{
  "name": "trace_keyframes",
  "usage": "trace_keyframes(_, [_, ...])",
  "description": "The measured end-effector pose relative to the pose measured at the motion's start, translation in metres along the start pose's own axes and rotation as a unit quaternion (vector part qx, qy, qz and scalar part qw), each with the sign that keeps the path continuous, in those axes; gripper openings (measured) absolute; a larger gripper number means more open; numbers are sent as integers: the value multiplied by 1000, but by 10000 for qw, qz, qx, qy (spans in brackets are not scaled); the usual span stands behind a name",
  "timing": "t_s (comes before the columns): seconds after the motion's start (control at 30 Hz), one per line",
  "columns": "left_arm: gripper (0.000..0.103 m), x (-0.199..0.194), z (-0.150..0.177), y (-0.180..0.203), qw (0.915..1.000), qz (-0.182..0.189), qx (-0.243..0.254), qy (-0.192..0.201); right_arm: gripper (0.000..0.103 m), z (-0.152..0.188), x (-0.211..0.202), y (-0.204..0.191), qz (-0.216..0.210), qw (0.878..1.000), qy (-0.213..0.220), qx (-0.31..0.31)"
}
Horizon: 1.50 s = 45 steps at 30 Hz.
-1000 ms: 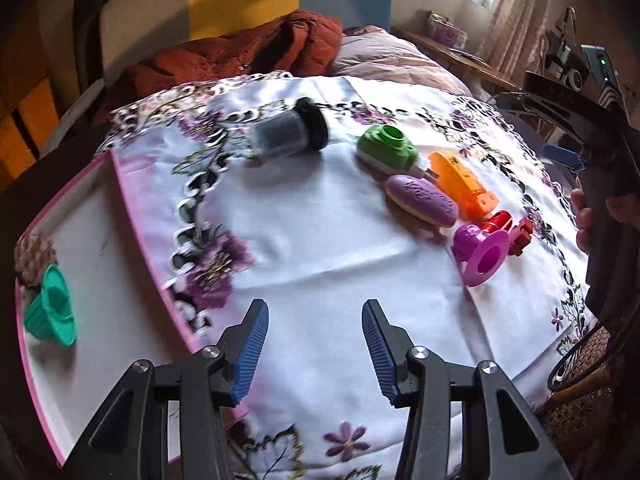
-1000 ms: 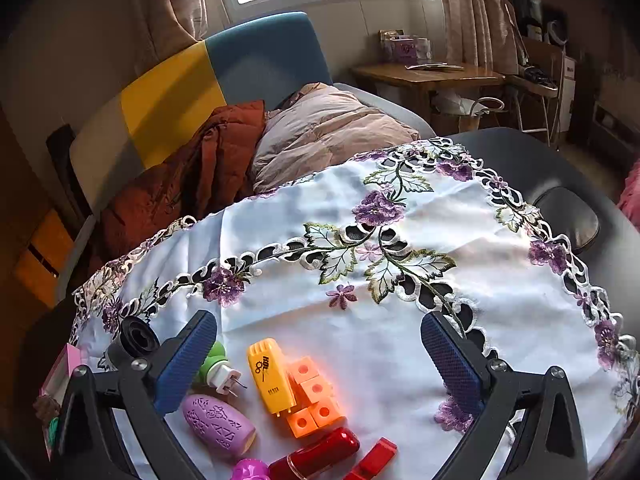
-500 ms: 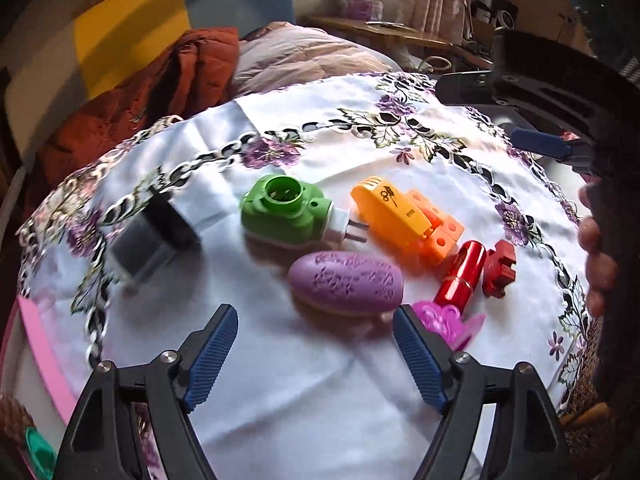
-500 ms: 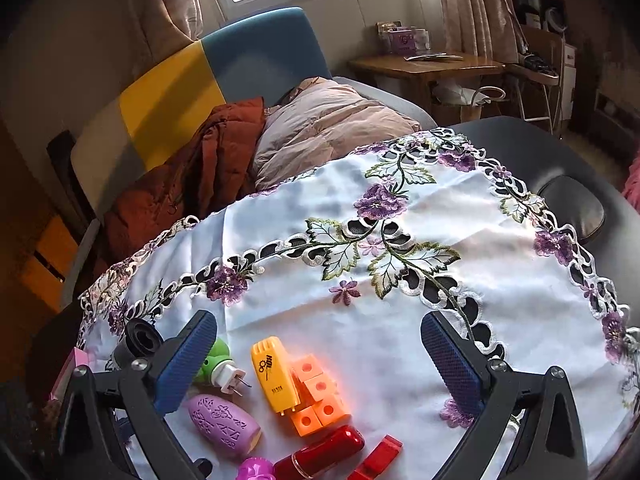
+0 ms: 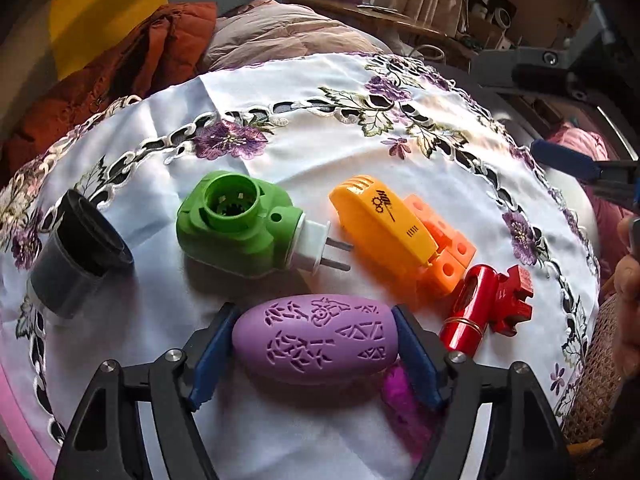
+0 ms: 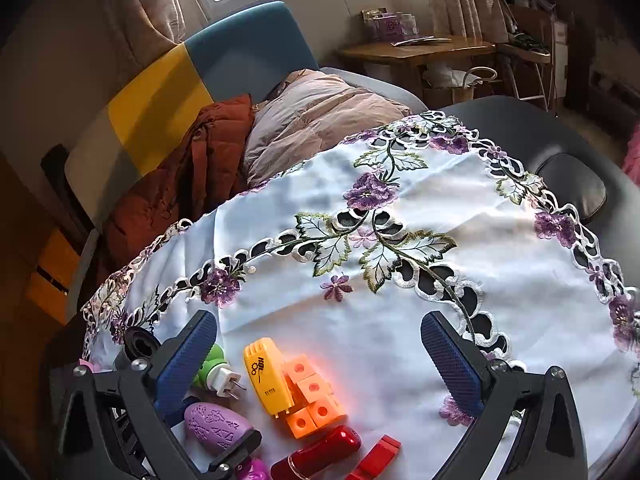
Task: Organize rigid objects
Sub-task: 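Grasp the purple oval egg with the left tool, then grasp the yellow block toy with the right tool while the left tool holds the purple egg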
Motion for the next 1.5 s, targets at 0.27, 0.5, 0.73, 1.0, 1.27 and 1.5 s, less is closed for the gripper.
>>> trace_keyframes(0.27, [77, -36, 37, -32, 9967, -301, -628, 429, 82, 11, 10, -17, -62, 9987, -194, -458])
trace_keyframes(0.5, [77, -51, 65, -35, 9938, -587, -585, 737, 65, 28, 25, -36, 39, 9929, -439, -1108])
trace_keyframes(0.73, [77, -55, 75, -34, 9915, -666, -580, 955, 58, 44, 40, -53, 103, 9837, -661, -1670])
trace_keyframes(1.0, [77, -55, 77, -33, 9899, -765, -537, 1064, 35, 66, 56, -69, 358, 9637, -801, -2520])
trace_keyframes(1.27, [77, -55, 80, -32, 9892, -868, -509, 1068, 27, 74, 48, -78, 618, 9481, -565, -3068])
trace_keyframes(1.5, [77, -55, 81, -31, 9888, -921, -489, 1071, 27, 80, 53, -82, 588, 9421, -626, -3243])
Point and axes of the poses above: each gripper's, at about its wrist camera, not at the fingertips, and x roughly the way its jaws point, y to its right, z to its underside, the point moved 8 cm from there along x, roughly the way its jaws point, and after that the axes turned 7 degrees about z, right-handed, at the moved point
